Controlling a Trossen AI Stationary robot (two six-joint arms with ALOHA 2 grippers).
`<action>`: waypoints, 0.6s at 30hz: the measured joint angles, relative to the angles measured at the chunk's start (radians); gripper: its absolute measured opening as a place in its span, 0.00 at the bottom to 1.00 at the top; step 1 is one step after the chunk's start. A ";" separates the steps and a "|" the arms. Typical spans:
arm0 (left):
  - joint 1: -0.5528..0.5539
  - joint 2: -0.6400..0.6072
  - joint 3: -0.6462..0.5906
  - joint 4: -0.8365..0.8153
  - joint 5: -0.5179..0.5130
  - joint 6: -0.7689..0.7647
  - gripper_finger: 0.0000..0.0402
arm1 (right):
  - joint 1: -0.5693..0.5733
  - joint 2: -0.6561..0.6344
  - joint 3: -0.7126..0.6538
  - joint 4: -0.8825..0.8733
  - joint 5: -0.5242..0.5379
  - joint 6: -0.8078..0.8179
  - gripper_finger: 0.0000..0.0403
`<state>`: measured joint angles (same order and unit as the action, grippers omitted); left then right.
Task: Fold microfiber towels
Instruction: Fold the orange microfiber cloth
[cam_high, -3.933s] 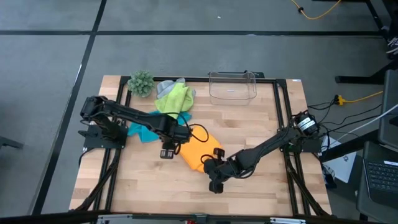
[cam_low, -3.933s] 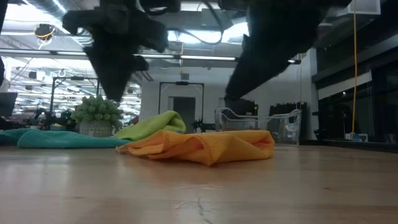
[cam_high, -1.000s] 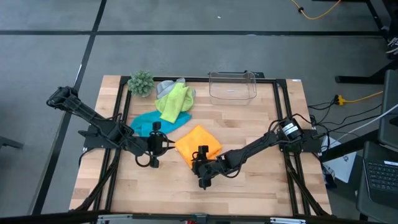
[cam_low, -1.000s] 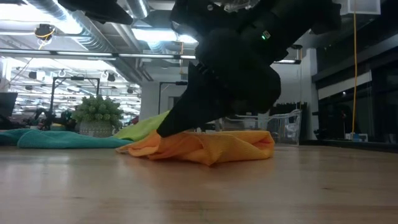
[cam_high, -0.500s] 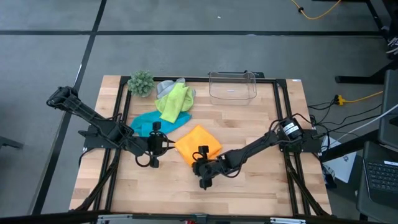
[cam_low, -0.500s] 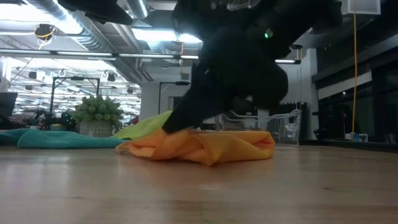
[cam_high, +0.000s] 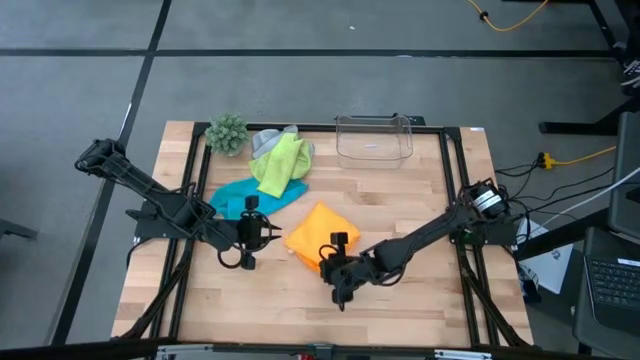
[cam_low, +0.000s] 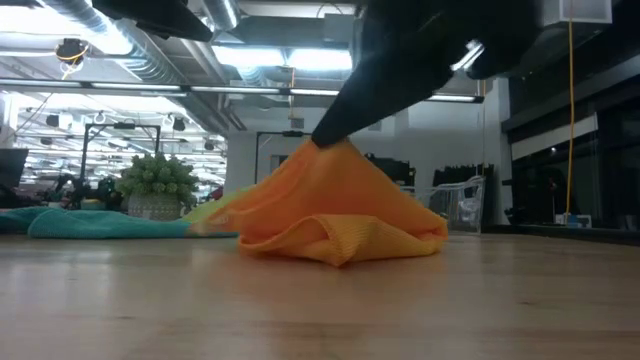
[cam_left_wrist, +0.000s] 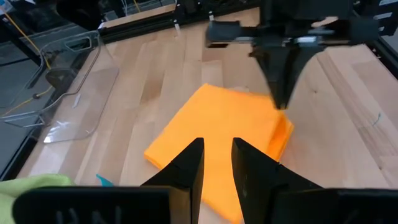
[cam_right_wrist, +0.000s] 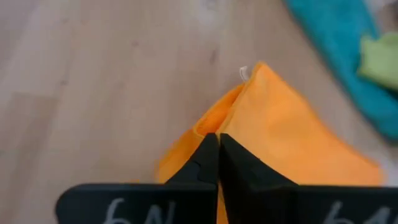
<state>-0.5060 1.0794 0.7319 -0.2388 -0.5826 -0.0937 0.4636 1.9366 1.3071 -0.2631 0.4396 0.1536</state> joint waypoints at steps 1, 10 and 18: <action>0.000 0.000 0.000 0.000 0.000 0.000 0.18 | 0.003 0.001 0.000 0.004 -0.021 0.011 0.01; 0.000 0.000 0.000 0.000 0.000 -0.001 0.18 | 0.003 0.004 0.000 0.018 -0.186 0.093 0.19; 0.000 0.000 0.000 0.000 0.000 -0.002 0.18 | 0.004 0.000 0.000 0.019 -0.276 0.051 0.37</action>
<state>-0.5060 1.0794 0.7319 -0.2385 -0.5826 -0.0952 0.4675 1.9361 1.3071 -0.2436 0.1640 0.2043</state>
